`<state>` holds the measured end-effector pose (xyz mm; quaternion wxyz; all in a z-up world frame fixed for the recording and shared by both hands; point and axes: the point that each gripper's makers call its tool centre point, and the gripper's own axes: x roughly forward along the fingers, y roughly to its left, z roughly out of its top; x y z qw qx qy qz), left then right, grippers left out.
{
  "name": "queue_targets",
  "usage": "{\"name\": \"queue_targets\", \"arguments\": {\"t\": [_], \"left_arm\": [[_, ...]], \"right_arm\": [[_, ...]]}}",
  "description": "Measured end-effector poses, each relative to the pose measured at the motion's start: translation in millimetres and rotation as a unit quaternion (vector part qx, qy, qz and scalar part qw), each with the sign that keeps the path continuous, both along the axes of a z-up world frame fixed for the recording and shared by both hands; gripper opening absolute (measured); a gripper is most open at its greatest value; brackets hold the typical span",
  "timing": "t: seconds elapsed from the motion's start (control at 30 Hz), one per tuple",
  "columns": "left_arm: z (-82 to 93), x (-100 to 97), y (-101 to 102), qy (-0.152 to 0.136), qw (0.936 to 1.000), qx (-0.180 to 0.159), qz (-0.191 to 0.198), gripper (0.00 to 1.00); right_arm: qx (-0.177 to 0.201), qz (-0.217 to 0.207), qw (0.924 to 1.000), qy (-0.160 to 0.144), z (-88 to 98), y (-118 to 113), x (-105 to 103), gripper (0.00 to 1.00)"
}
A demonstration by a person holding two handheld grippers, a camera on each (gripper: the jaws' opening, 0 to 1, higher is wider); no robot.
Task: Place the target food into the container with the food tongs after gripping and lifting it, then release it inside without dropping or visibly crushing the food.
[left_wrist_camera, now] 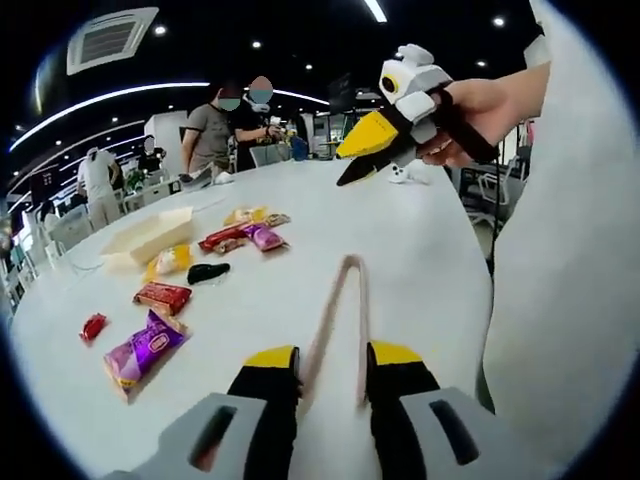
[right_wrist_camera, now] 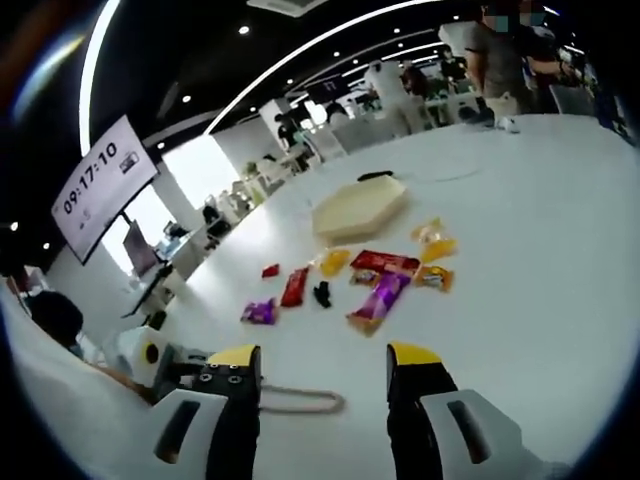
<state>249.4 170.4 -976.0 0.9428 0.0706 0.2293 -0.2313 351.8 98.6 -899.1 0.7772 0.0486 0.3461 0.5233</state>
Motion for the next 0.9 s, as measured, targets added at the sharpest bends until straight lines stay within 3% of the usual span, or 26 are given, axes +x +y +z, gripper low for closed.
{"name": "queue_targets", "arguments": {"t": [0.1, 0.13, 0.17, 0.57, 0.63, 0.67, 0.77, 0.87, 0.9], "left_arm": [[0.7, 0.2, 1.3, 0.006, 0.9999, -0.01, 0.012, 0.23], [1.5, -0.6, 0.0, 0.022, 0.9985, -0.043, 0.027, 0.23], [1.9, 0.2, 1.1, 0.025, 0.998, -0.049, 0.031, 0.23], [1.3, -0.2, 1.4, 0.041, 0.9969, -0.058, 0.035, 0.18], [1.6, -0.1, 1.5, 0.044, 0.9965, -0.062, 0.035, 0.17], [1.9, 0.5, 2.1, 0.048, 0.9956, -0.071, 0.038, 0.17], [2.3, 4.3, 5.0, 0.057, 0.9935, -0.087, 0.047, 0.16], [3.1, 2.8, 4.0, 0.094, 0.9874, -0.113, 0.06, 0.15], [3.2, 2.8, 3.9, 0.094, 0.9875, -0.112, 0.059, 0.15]], "right_arm": [[0.002, -0.004, 1.0, 0.001, 0.5, 0.1, 1.8, 0.51], [0.007, -0.009, 0.9999, 0.006, 1.8, 1.7, 2.5, 0.51], [0.009, -0.01, 0.9999, 0.007, 2.4, 2.6, 2.7, 0.51], [0.006, 0.005, 0.9998, 0.017, 0.7, 12.2, 0.1, 0.52], [0.016, -0.001, 0.9994, 0.03, 2.3, 13.2, 0.7, 0.53], [0.023, -0.005, 0.9988, 0.042, 4.5, 15.5, 0.4, 0.53], [0.02, 0.006, 0.9991, 0.037, 6.5, 19.9, 3.1, 0.53], [0.021, -0.008, 0.9984, 0.051, 4.9, 23.4, 11.9, 0.52], [0.025, -0.011, 0.9981, 0.055, 5.2, 24.2, 13.0, 0.52]]}}
